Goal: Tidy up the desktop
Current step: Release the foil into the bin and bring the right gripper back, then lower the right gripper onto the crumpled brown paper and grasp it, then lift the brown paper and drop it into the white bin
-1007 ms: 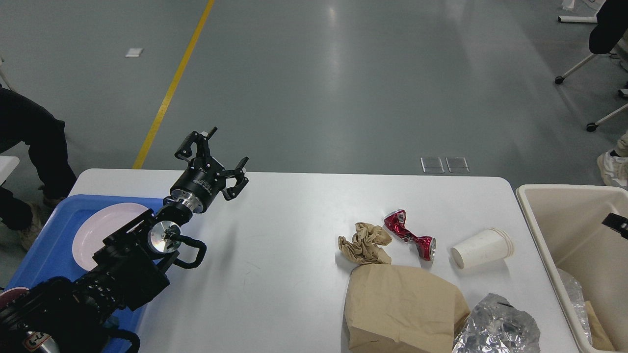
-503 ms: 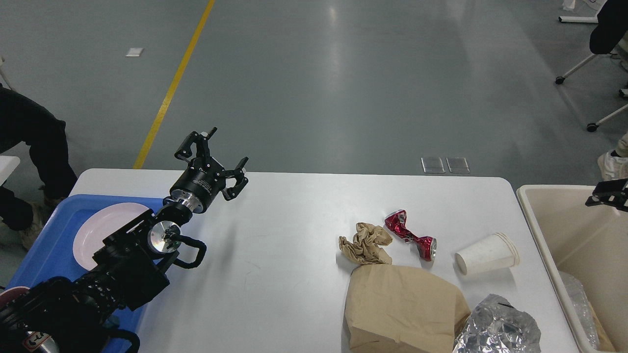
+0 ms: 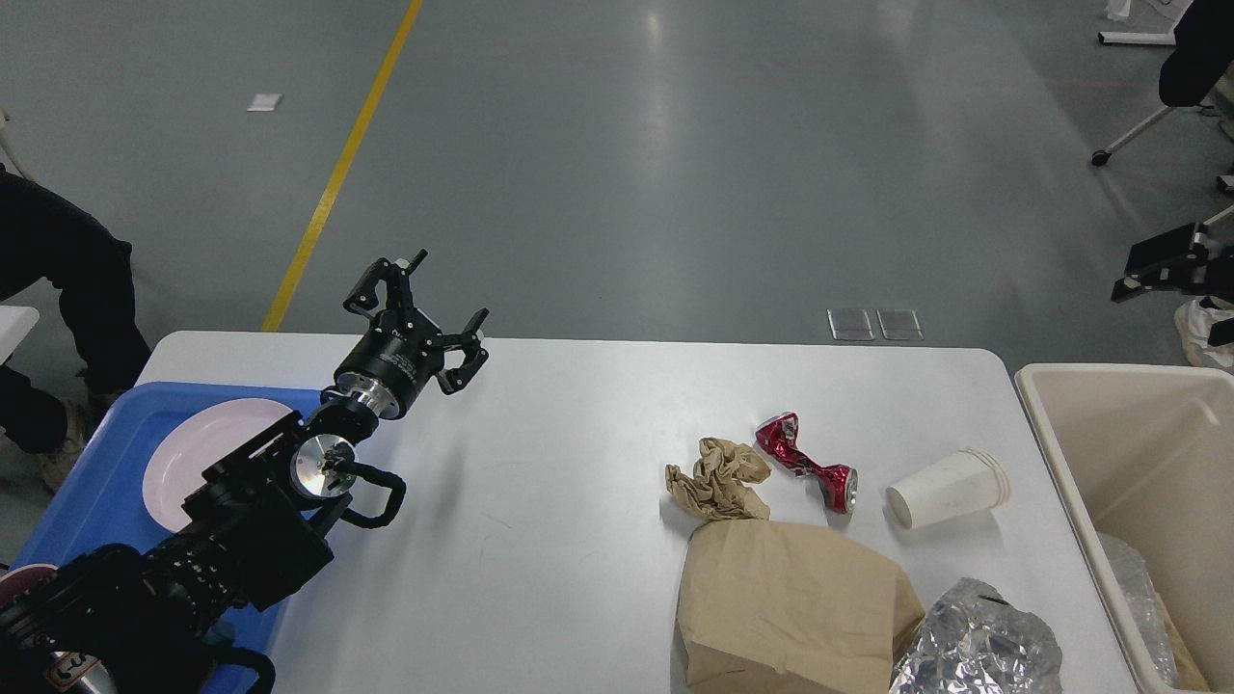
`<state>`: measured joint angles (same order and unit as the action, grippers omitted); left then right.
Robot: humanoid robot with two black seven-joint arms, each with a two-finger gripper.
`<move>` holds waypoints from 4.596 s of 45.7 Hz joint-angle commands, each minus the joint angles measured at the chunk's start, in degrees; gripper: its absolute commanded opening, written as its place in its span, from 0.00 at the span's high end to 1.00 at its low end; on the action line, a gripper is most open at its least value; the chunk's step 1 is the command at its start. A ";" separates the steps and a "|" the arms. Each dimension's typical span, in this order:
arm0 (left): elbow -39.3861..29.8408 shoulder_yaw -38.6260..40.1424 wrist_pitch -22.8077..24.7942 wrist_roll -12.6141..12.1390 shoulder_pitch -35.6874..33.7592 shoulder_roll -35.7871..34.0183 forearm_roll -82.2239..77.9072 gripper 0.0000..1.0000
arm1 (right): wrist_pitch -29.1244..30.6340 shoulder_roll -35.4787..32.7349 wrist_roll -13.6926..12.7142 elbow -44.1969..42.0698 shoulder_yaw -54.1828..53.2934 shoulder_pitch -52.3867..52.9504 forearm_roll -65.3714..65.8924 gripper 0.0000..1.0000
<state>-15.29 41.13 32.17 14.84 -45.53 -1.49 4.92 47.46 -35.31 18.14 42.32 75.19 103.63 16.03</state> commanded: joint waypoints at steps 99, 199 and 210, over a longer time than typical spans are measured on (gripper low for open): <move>0.00 0.00 0.00 0.01 0.00 0.00 0.00 0.03 | -20.13 39.88 -0.04 -12.96 -10.94 -32.18 -1.18 0.02; 0.00 0.00 0.00 0.01 0.00 0.00 0.00 0.03 | 7.54 16.42 0.31 -1.98 -2.95 4.11 -5.92 1.00; 0.00 0.00 0.00 0.01 0.00 0.00 0.00 0.03 | 7.54 14.48 0.05 -5.05 2.32 8.52 -4.61 1.00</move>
<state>-15.29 41.13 32.17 14.85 -45.53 -1.49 4.92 55.01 -20.41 18.29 39.22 75.23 111.13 10.83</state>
